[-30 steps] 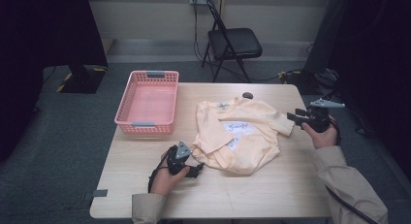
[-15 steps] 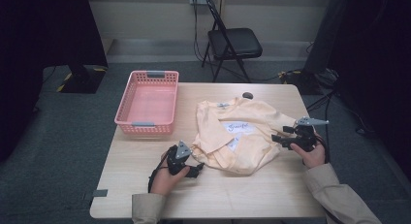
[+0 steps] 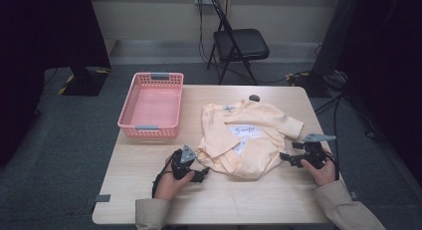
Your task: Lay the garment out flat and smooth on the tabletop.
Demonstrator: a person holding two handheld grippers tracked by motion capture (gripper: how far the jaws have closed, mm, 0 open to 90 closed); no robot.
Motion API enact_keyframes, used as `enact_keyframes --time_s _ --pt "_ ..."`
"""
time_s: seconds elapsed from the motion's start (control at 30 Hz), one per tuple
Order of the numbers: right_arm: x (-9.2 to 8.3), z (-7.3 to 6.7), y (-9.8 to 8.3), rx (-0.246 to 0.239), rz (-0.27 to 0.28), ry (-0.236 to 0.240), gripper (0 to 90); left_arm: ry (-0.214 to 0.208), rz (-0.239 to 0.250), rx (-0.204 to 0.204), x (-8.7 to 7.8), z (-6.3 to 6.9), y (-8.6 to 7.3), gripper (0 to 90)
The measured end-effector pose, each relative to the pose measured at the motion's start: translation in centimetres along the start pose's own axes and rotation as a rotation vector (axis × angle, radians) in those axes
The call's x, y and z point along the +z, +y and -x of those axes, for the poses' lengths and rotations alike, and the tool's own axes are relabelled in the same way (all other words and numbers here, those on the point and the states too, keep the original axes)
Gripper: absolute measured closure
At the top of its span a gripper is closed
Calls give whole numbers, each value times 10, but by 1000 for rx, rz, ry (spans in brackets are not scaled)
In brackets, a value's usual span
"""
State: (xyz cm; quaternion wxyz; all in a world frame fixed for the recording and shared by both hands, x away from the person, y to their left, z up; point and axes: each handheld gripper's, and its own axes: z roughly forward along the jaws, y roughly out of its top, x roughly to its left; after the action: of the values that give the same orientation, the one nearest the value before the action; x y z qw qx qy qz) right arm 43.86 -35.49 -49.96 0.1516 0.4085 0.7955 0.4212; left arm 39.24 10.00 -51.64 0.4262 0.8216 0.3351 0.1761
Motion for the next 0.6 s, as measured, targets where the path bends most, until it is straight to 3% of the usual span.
enact_keyframes --time_s 0.4,0.6 --pt "-4 -13 -9 -64 -77 15 107 1 0 0 0 0 0 146" --pt "-4 -21 -12 -130 -104 -19 99 0 0 0 0 0 0 146"
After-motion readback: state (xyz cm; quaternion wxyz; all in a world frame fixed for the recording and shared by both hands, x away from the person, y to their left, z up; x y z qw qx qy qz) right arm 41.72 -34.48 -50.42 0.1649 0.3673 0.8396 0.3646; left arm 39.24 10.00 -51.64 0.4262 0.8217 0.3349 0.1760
